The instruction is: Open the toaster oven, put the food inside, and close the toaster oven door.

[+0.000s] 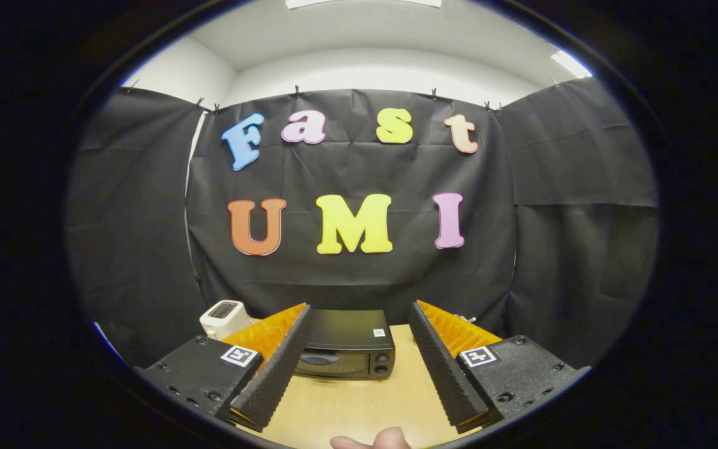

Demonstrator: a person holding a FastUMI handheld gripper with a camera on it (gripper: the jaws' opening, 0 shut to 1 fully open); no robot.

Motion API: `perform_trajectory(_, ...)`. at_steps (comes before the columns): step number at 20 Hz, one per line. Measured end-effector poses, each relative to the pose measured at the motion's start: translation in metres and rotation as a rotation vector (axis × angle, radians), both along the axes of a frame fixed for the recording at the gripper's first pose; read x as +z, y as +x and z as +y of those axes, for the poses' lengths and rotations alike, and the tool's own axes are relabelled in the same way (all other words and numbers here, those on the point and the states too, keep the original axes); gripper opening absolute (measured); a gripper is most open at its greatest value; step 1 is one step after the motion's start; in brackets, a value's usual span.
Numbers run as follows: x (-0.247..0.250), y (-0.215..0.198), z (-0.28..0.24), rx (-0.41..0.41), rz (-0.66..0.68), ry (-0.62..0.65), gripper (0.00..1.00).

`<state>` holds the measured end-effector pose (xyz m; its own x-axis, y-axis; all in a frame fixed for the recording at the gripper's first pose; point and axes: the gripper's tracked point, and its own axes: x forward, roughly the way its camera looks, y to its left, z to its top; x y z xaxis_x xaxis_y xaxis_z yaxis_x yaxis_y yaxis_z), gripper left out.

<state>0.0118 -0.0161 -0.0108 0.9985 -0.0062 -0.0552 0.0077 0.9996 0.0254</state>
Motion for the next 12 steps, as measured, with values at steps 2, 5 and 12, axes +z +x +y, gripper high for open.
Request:
perform_trajectory(2,-0.003,0.003,0.002,0.008,0.008,0.007,1.0)
perform_trajectory(5,-0.007,0.009,0.007,0.025,0.027,0.004,1.0)
perform_trajectory(12,-0.023,0.043,0.026,0.066,0.081,0.023,1.0)
